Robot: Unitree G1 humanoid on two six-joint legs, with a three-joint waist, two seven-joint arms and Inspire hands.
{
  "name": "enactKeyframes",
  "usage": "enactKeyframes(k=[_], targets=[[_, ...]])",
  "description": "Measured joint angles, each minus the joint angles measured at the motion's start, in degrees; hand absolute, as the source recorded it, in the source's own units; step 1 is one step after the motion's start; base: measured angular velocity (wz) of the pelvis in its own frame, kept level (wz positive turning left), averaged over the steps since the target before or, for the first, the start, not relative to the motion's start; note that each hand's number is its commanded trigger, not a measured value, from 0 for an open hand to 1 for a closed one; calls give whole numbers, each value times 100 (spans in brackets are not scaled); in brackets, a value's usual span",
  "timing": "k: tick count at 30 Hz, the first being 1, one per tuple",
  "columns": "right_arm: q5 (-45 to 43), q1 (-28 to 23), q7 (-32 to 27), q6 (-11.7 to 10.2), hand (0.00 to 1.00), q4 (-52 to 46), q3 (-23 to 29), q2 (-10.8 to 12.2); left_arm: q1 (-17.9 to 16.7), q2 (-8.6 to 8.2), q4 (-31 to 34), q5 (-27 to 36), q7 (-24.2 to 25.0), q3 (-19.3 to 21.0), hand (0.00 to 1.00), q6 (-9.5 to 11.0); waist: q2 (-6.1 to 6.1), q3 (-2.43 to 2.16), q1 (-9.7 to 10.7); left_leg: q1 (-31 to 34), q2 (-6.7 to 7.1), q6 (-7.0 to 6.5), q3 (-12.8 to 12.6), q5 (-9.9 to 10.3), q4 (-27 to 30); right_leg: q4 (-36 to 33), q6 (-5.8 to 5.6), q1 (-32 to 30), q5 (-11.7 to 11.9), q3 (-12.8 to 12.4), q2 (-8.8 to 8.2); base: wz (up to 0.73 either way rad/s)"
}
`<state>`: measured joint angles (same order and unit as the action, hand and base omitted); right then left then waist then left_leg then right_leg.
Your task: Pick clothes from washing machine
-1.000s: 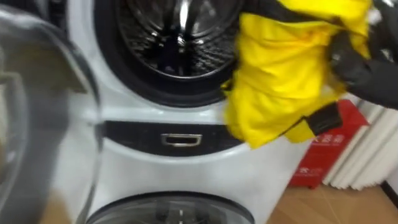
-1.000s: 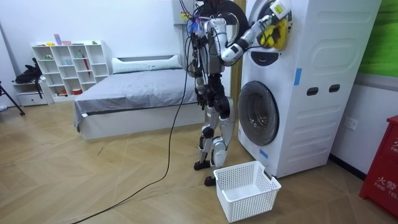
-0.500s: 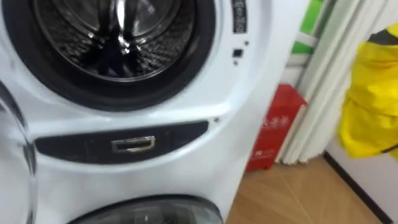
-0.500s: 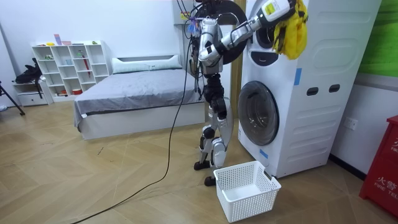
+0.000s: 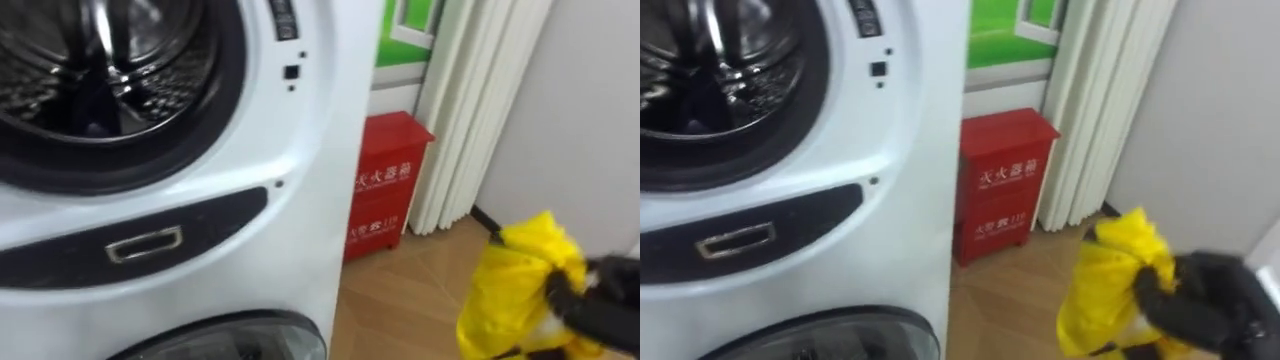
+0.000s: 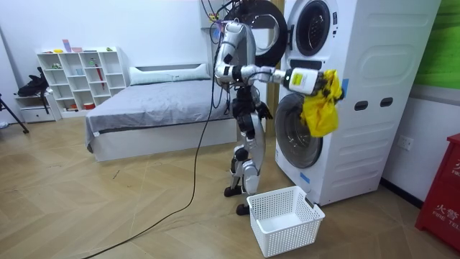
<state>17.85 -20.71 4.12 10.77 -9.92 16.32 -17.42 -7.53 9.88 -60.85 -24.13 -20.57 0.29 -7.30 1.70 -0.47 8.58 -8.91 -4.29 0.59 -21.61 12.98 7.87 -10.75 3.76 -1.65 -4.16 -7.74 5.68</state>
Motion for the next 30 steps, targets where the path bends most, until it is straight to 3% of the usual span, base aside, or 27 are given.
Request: enactKeyframes(k=[3, 7, 10, 13, 15, 16, 22, 26, 29, 30], targets=[[-34, -17, -35, 15, 100, 843, -193, 308, -11, -6, 10, 301, 103, -162, 0, 17, -64, -1, 38, -12, -22, 43, -24, 6, -2, -10, 34, -42, -19, -35, 58, -7], [8, -5, -193, -100, 100, 1681, -437, 321, -23, 5, 10, 404, 112, -370, 0, 34, -219, 0, 40, -14, -62, 92, -77, 36, 4, 4, 58, -50, -21, -103, 114, -10], [3, 23, -324, -111, 100, 2382, -574, 386, -58, 5, 11, 494, 116, -510, 0, 78, -424, -14, 39, 29, -93, 115, -171, 50, 17, -24, 94, -129, -26, -164, 160, -14], [11, 218, -425, -126, 100, 2810, -609, 451, -58, -9, 22, 493, 119, -625, 0, 155, -628, -2, 76, 154, -91, 125, -259, 43, 53, -125, 113, -304, -23, -260, 192, -16], [18, 324, -522, -276, 100, 3068, -612, 486, -38, -10, 25, 601, 117, -652, 0, 234, -732, 27, 125, 233, -98, 128, -275, 40, 63, -120, 120, -380, -18, -290, 204, -7], [32, 352, -522, -308, 100, 3138, -610, 486, -42, -9, 25, 617, 117, -693, 0, 238, -753, 24, 140, 254, -96, 131, -276, 38, 58, -124, 119, -410, -20, -300, 206, -4], [843, 460, -587, -531, 100, 3500, -601, 479, -106, -14, 87, 653, 175, -1066, 0, 273, -1142, -15, 290, 529, -81, 131, -326, 38, 43, -200, 112, -768, -31, -351, 221, -6], [919, 692, -595, -630, 100, 3925, -593, 482, -75, -19, 107, 649, 230, -1070, 0, 387, -1344, 4, 369, 736, -59, 129, -335, 34, 52, -325, 116, -1063, -42, -465, 239, -16], [1125, 890, -591, -763, 100, 4215, -574, 476, 17, -20, 185, 650, 281, -1085, 0, 422, -1433, 54, 394, 865, -25, 119, -344, 27, 54, -419, 94, -1266, -65, -544, 244, -17], [1160, 991, -590, -778, 100, 4308, -568, 476, 46, -21, 198, 653, 295, -1098, 0, 460, -1487, 37, 400, 930, -4, 114, -345, 24, 70, -492, 82, -1372, -82, -598, 247, -21]])
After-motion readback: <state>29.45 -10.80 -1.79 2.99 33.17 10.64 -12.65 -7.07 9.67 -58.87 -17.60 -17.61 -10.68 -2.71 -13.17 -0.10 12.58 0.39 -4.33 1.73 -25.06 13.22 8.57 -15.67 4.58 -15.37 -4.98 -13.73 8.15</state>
